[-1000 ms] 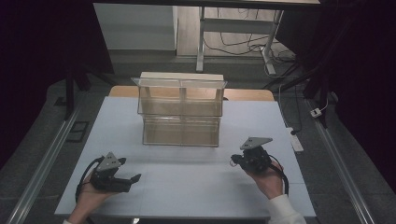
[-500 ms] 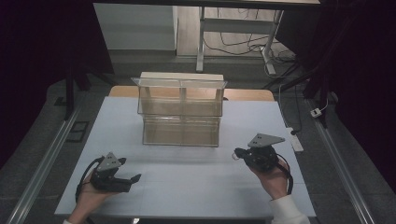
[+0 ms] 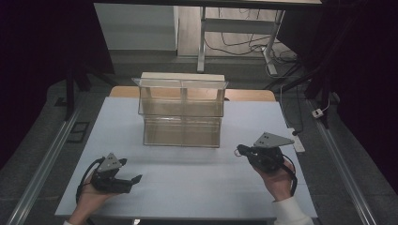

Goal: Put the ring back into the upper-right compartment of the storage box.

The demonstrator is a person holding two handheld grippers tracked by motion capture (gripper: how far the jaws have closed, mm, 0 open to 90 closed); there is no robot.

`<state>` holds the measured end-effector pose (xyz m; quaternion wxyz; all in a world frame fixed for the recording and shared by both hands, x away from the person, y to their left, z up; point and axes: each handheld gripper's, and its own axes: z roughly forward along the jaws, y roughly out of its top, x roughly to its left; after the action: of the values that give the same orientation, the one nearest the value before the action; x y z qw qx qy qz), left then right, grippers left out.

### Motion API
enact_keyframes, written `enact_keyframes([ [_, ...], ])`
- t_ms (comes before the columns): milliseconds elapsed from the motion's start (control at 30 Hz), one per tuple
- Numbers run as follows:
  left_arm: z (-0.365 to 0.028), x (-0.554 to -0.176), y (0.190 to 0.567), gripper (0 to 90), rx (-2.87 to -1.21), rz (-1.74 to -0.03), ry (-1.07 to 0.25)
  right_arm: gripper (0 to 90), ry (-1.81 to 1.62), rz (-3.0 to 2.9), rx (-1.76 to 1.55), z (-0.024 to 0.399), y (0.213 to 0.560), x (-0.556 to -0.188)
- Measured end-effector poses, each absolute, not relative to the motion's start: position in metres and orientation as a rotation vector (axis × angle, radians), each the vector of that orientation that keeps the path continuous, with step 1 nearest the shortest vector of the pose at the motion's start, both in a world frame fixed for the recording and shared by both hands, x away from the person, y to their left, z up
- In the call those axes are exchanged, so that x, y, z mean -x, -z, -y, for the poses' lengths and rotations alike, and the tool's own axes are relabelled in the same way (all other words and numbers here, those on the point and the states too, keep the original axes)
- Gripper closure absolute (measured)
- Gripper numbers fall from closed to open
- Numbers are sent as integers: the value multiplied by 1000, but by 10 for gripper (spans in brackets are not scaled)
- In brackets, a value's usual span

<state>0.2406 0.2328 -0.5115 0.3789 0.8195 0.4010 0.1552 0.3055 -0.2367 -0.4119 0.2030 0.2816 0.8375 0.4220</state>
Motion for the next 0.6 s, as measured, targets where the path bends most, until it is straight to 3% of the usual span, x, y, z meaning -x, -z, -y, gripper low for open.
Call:
enact_keyframes([
  [600,-231,-241,512,145,-2095,-1024,-397,870,-1243,-2244,-760,241,395,-298],
])
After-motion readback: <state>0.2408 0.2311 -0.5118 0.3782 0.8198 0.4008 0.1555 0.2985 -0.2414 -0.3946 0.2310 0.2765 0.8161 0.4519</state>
